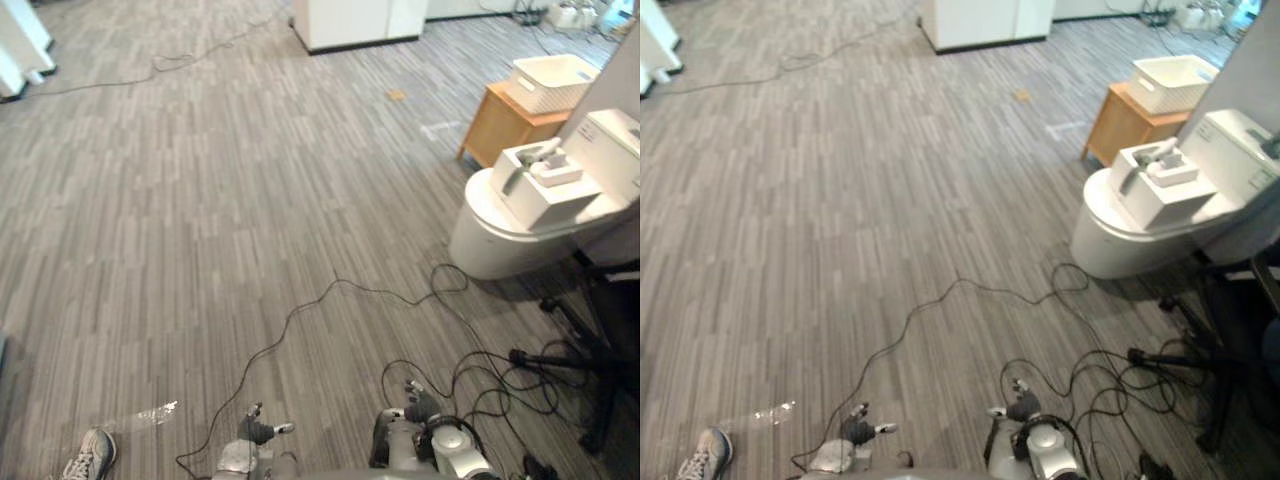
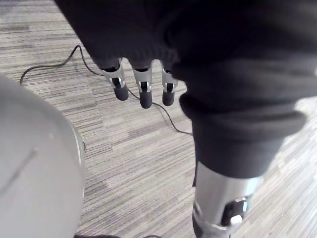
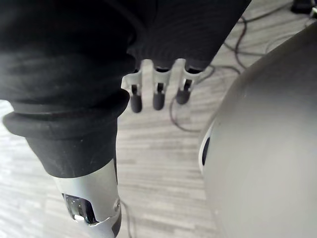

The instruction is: Organize washtable

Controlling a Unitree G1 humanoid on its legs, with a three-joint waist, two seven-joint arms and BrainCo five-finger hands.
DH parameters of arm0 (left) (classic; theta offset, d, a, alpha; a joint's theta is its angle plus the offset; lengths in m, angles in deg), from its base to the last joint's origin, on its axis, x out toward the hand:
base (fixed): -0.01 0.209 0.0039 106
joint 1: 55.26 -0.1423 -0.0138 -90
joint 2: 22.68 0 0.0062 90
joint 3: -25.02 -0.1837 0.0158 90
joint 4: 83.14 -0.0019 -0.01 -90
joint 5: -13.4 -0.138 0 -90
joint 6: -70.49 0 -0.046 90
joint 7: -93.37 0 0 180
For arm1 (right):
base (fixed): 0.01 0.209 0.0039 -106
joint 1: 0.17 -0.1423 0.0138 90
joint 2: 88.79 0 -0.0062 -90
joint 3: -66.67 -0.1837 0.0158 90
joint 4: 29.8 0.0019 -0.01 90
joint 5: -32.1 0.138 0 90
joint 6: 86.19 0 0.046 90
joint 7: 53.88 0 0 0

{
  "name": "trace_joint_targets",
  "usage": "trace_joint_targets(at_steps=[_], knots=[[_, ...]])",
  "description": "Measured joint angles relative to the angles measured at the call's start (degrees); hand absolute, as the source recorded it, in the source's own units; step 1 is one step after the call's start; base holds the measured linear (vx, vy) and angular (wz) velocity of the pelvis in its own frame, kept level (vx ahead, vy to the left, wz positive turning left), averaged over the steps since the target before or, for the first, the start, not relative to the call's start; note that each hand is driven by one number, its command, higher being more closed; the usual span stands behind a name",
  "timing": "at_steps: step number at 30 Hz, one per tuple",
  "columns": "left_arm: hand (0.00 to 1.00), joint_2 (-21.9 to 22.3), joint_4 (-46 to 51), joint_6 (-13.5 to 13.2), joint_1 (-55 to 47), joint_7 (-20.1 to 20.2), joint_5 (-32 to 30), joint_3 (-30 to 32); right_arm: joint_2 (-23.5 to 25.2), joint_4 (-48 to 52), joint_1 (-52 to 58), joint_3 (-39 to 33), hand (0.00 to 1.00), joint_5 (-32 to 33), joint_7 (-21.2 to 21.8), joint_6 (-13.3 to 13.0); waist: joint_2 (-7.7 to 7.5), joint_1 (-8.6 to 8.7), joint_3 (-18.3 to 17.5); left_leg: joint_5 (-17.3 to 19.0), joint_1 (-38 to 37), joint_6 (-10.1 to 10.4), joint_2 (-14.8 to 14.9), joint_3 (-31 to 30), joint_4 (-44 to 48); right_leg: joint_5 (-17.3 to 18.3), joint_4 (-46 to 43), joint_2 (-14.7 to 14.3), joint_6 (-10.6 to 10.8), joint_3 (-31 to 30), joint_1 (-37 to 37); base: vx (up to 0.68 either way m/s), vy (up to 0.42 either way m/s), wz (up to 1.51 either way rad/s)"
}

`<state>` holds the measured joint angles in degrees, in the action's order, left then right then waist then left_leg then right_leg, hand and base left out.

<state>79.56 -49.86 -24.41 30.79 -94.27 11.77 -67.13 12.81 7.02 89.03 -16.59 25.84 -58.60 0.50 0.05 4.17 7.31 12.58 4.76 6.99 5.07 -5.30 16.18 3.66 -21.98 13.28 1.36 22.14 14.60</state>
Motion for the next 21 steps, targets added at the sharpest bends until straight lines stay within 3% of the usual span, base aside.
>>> trace_joint_targets(at_steps=[3, 4, 7, 9, 10, 11, 12, 13, 15, 16, 17, 21], knots=[[0.00, 0.02, 0.16, -0.22, 0.07, 0.00, -0.01, 0.04, 0.30, -0.06, -0.22, -0.01, 0.00, -0.42, -0.02, 0.35, 0.44, -0.77, 0.33, 0.09, 1.78, -0.20, -0.24, 1.57, 5.05, -0.54, -0.32, 1.96, 0.88, 1.34, -1.50, -0.18, 0.085, 0.31], [0.00, -0.16, 0.01, -0.47, 0.00, -0.02, -0.01, 0.08, 0.48, -0.25, -0.56, 0.17, 0.00, -0.74, 0.01, 0.57, 0.50, -1.90, 0.39, 0.48, 1.68, -0.87, -0.63, 2.43, 6.01, -1.25, 0.35, 2.05, 1.59, 0.42, -1.87, -0.18, 0.150, -0.20], [0.00, -0.46, -0.06, -0.63, -0.86, -0.07, 0.92, 0.64, 1.08, -2.03, -1.75, 1.73, 0.00, -1.17, 0.19, 0.97, 0.08, -2.08, 1.04, 0.47, 1.44, -1.69, -2.25, 2.92, 5.82, -1.87, 2.93, 2.65, 2.29, -0.72, -3.33, -0.19, 0.155, -0.08], [0.00, -0.93, 0.33, -0.74, -0.85, 0.01, 1.10, 1.40, 1.14, -2.28, -2.04, 3.25, 0.00, -1.46, 1.22, 1.08, -0.37, -2.15, 1.76, -0.02, 1.43, -2.49, -2.90, 3.32, 5.88, -1.19, 3.23, 1.72, 3.31, -3.83, -3.30, -0.16, 0.084, 0.09], [0.00, -0.63, 0.35, -0.70, -0.84, -0.02, 1.19, 2.27, 1.14, -2.16, -2.29, 3.42, 0.00, -1.86, 1.37, 1.02, 0.68, -2.14, 2.57, -0.76, 1.39, -3.77, -2.72, 2.83, 5.69, 0.47, 1.22, 0.36, 4.78, -7.13, -2.87, -0.12, 0.024, 0.15], [0.00, -0.38, 0.35, -0.71, -0.83, 0.00, 1.31, 2.44, 1.21, -2.09, -2.40, 3.51, 0.00, -2.16, 1.37, 0.95, 0.61, -2.11, 2.77, -0.93, 1.43, -4.03, -2.66, 2.66, 5.65, 1.46, -2.45, -0.43, 4.65, -9.43, -2.03, -0.08, -0.037, 0.41], [0.00, -0.94, 0.37, -0.71, -0.78, 0.00, 1.32, 2.48, 1.54, -2.08, -2.21, 3.77, 0.00, -2.39, 1.36, 0.89, -0.27, -2.02, 2.69, -1.03, 1.41, -4.13, -2.43, 2.06, 5.59, 4.78, -10.38, -1.81, 3.97, -12.33, -1.74, -0.04, -0.111, 0.76], [0.00, -1.57, 0.54, -0.68, -0.70, 0.02, 1.28, 2.78, 2.22, -2.02, -1.28, 3.77, 0.00, -2.40, 1.30, 0.82, -1.80, -2.01, 2.43, -1.09, 1.42, -3.99, -2.85, 0.90, 5.02, 8.29, -12.87, -2.83, 3.65, -12.32, -4.06, -0.02, -0.160, 0.88], [0.00, -2.60, 1.10, -0.68, 0.03, -0.06, 1.15, 3.01, 2.83, -2.18, -0.28, 3.82, 0.00, -2.41, 1.34, 0.81, -3.79, -3.31, 2.27, -1.84, 2.29, -2.76, -4.10, -0.57, 3.62, 14.08, -9.07, -2.33, 1.83, -10.51, -6.25, 0.02, -0.200, 0.76], [0.00, -2.34, 0.96, -0.53, 0.21, -0.07, 1.45, 3.16, 2.78, -2.07, -0.07, 3.42, 0.00, -2.37, 1.26, 0.63, -4.06, -3.27, 1.77, -2.58, 2.96, -1.58, -3.99, -1.71, 2.22, 14.13, -7.30, -3.04, 1.91, -8.93, -5.80, 0.03, -0.158, 0.57], [0.00, -2.09, 0.97, -0.50, 0.51, -0.08, 1.55, 3.15, 2.68, -2.13, 0.00, 3.27, 0.00, -2.36, 1.20, 0.62, -3.13, -3.46, 1.42, -2.79, 3.59, -1.30, -3.65, -2.34, 1.39, 14.12, -6.60, -3.58, 1.91, -8.43, -5.53, 0.04, -0.125, 0.42], [0.00, -2.01, 0.76, -0.21, 0.18, 0.06, 2.04, 2.77, 2.50, -2.15, 0.15, 2.66, 0.00, -2.16, 1.11, 0.28, -2.76, -2.79, 1.27, -11.35, 3.83, 0.14, -0.99, -3.03, -7.01, 10.69, -1.51, -5.50, -1.25, -3.33, -7.56, 0.12, -0.130, 0.52]])
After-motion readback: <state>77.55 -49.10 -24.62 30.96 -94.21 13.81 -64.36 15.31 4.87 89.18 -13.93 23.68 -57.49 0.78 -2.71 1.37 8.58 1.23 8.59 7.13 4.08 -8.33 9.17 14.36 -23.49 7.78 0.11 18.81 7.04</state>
